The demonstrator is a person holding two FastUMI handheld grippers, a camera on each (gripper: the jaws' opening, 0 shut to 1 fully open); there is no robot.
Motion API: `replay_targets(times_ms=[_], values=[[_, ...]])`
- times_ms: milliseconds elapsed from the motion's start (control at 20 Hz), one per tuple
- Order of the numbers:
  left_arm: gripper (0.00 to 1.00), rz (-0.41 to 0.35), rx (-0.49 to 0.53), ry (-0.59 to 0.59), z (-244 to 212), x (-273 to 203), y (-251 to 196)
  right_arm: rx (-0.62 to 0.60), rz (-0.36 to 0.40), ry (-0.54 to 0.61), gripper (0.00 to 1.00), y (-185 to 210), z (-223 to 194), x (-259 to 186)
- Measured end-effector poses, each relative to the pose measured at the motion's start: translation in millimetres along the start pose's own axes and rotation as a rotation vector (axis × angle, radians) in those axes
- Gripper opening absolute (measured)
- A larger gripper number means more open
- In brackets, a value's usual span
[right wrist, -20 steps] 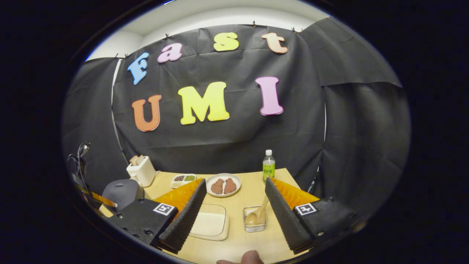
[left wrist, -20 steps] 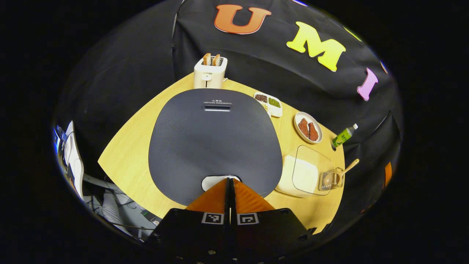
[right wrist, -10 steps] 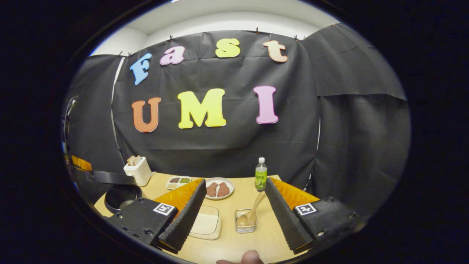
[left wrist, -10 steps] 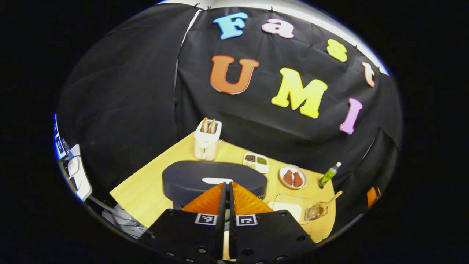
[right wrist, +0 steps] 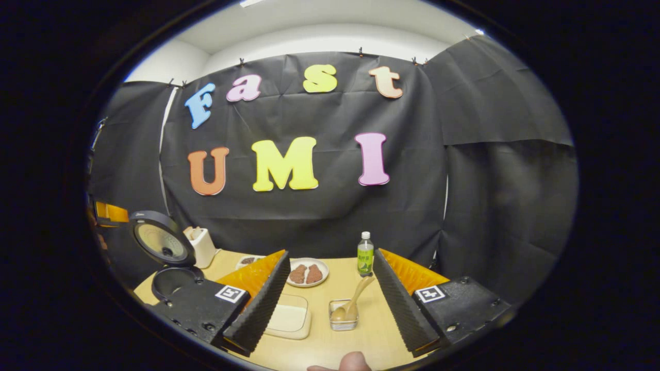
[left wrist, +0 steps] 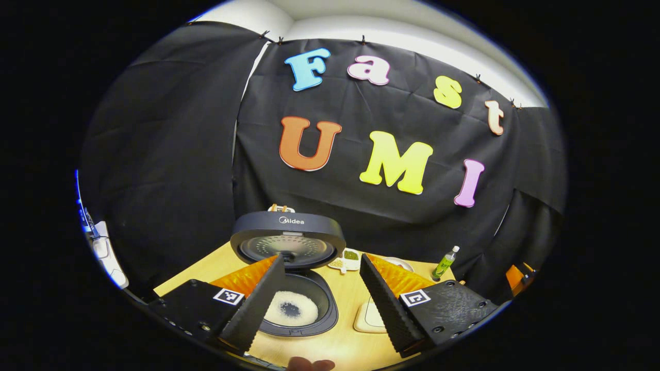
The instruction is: Close the left gripper, press the button to open the rice cooker; take a wooden spoon from the chopstick holder with the right hand, scoop a spoonful of rice and pour it into the rice cooker, then put the wooden spoon back into the chopstick holder.
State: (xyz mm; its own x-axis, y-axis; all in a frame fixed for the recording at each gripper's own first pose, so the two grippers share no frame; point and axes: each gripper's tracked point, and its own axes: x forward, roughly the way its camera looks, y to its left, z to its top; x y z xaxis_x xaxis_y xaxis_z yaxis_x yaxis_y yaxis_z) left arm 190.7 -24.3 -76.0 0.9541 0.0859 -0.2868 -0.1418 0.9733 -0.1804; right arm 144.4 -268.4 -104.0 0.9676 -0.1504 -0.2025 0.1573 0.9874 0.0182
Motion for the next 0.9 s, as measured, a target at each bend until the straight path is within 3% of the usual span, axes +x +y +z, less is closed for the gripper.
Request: replay_targets(times_ms=[250,400,500,550,800,850,900], values=[[0.94,-0.015,0.016,-0.103,21.9,-20.8,-4.2,0.004,0.005,0.028,1.0,-9.0,-15.9,2.3],[0.94,-0.031,0.034,-0.163,36.9,-38.1,-7.8,0.002,0.004,0.102,1.0,-20.4,-39.2,14.6],[0.89,-0.027,0.064,-0.194,38.9,-46.7,-8.7,0.021,0.013,0.161,1.0,-27.3,-60.4,28.5],[0.94,-0.027,0.084,-0.201,37.4,-50.3,-10.5,0.024,0.014,0.191,1.0,-32.0,-71.3,36.1],[0.94,0.014,0.15,-0.236,33.2,-61.0,-16.2,0.07,0.014,0.292,1.0,-54.8,-123.1,82.0],[0.94,0.023,0.156,-0.242,33.0,-61.5,-18.6,0.076,0.015,0.306,0.95,-58.7,-131.1,92.2],[0.94,0.031,0.165,-0.25,33.4,-61.1,-21.4,0.08,0.015,0.315,1.0,-62.6,-138.4,102.3]])
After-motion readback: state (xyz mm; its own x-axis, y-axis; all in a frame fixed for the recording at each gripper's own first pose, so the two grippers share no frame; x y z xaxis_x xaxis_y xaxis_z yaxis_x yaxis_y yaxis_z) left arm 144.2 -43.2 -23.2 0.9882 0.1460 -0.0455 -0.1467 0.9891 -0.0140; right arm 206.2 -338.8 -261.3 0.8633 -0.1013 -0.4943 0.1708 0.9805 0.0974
